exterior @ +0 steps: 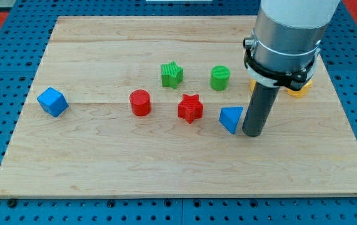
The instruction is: Place the blue cube at the right side of the red circle
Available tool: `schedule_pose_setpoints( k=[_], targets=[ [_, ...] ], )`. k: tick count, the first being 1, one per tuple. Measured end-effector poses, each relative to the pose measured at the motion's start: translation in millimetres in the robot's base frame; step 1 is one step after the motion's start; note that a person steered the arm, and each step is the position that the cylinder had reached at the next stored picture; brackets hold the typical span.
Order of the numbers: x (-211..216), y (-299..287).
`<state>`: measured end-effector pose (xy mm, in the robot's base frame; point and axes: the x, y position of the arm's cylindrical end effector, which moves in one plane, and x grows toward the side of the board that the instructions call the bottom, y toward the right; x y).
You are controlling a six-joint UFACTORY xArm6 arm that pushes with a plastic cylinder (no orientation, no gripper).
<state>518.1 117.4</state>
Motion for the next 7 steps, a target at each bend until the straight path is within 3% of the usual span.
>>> schedule_pose_setpoints(
  k=[1, 2, 3, 4, 5, 7],
  targets=[
    [20.7, -23.7],
    [-1.8, -49.3],
    [-15.0, -7.1],
    [6.5, -9.1],
    [33.2, -67.2],
    [5.6, -217.4]
  ],
)
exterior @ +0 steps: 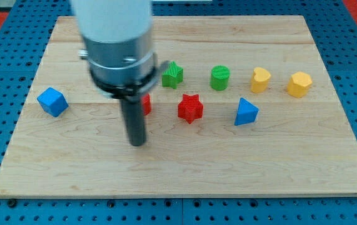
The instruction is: Place the blue cube at the right side of the red circle
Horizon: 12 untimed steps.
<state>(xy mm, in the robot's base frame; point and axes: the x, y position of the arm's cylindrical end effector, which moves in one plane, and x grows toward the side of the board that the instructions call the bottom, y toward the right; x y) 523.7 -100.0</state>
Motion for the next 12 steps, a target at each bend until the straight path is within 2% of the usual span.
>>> schedule_pose_setpoints(
  k=[2, 3, 4, 5, 6, 7, 8, 10, 11, 12],
  targets=[
    [-39.2, -164.6],
    [-51.5, -202.4],
    [-57.5, -145.4],
    [-61.9, -124.9],
    [-90.9, -167.4],
    [-101.4, -134.7],
    [-73.5, -113.1],
    [-109.6, -118.8],
    [-125.7, -96.8],
    [-127.1, -97.4]
  ],
)
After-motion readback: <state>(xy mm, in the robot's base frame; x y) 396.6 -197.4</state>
